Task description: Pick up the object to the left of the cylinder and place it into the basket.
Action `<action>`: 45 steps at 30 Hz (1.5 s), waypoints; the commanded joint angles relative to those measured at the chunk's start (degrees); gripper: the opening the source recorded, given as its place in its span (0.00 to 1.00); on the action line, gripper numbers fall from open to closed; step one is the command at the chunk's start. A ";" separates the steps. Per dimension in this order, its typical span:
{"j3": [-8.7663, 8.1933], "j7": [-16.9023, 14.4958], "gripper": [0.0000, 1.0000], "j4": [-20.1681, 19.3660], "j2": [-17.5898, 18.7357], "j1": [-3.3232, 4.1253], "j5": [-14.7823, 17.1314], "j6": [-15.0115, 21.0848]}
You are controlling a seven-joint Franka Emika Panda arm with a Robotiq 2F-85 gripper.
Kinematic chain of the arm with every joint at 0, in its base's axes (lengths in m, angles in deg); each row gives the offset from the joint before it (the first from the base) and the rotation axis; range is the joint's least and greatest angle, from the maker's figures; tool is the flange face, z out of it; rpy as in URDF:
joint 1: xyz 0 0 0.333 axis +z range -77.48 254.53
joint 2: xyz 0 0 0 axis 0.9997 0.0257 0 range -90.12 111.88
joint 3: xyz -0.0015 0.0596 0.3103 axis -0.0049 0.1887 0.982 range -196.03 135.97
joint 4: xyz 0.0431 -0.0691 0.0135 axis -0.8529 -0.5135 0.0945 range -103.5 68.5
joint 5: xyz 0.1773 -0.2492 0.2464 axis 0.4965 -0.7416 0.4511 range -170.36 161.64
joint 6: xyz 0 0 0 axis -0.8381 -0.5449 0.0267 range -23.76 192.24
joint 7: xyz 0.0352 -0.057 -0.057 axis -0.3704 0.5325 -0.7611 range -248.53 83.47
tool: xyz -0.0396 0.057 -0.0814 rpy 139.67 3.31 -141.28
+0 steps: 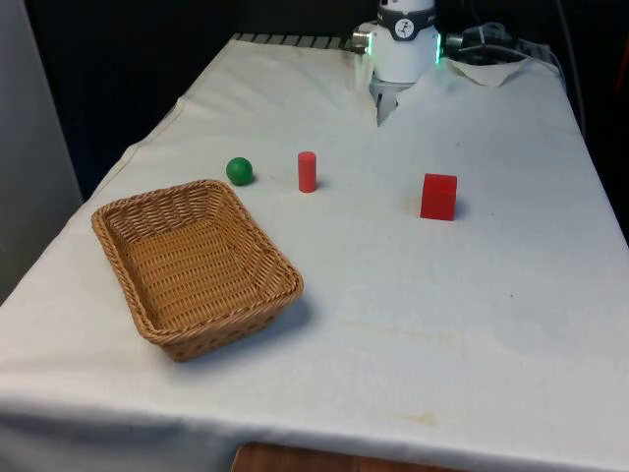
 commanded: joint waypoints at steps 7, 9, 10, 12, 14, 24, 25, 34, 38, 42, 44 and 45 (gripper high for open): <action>1.78 2.98 1.00 -3.15 -1.03 0.23 -1.72 4.35; 2.23 3.50 1.00 -3.95 -1.15 0.29 -1.83 5.27; 2.46 3.78 1.00 -4.35 -1.20 0.23 -1.95 5.67; 2.75 4.13 1.00 -4.81 -1.26 0.29 -2.01 6.25; 3.32 4.70 1.00 -5.67 -1.43 0.23 -2.23 7.22; 6.19 8.02 1.00 -10.49 -1.55 0.17 -2.69 13.18; 6.47 8.25 1.00 -10.83 -1.55 0.17 -2.75 13.69; 8.59 10.89 1.00 -13.75 -0.63 0.17 -2.98 18.33; 9.51 12.03 1.00 -14.55 0.06 0.17 -3.15 20.05; 10.49 13.29 1.00 -15.41 1.15 0.17 -3.09 22.23; 10.66 13.46 1.00 -15.58 1.32 0.17 -3.09 22.69; 10.66 13.46 1.00 -15.58 1.32 0.17 -3.09 22.69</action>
